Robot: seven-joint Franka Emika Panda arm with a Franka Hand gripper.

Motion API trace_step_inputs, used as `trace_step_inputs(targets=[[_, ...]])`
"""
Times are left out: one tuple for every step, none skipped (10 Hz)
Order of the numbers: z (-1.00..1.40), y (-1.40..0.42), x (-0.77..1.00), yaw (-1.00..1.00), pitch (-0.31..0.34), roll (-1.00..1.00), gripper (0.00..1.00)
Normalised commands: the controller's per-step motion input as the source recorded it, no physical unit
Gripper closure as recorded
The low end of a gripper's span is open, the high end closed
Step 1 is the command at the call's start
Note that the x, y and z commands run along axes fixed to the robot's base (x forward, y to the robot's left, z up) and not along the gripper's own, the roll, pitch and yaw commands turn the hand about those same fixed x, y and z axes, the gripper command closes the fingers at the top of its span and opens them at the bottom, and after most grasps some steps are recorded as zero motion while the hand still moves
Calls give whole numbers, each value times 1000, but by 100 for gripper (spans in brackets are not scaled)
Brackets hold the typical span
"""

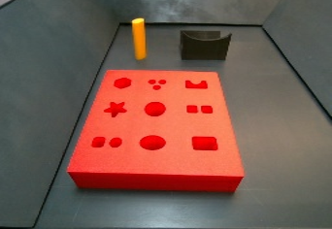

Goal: Pick up the oval object. Move up. Move to above the board. Insert the oval object.
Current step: Pick up the oval object.

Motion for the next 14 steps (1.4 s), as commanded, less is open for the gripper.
trace_step_inputs(targets=[[-14,-11,0,0,0,-13,0],[-14,0,0,0,-13,0,0],[-280,-217,34,-343,-61,-83,0],[-266,-140,0,-969,-27,-44,0],[-291,-3,0,-1000,0,-16,0],[-174,-189,0,-914,0,-7,0],[0,0,0,0,19,10,0],[-189,0,-11,0,-9,0,0],[-686,-197,-277,-106,-43,0,0],[-543,-217,-160,-117,-33,0,0],[-226,-174,0,-143,-4,0,0],[-154,-214,0,-186,0,0,0],[-180,-326,-111,-189,-14,1,0],[-200,-351,-303,-194,-44,10,0]])
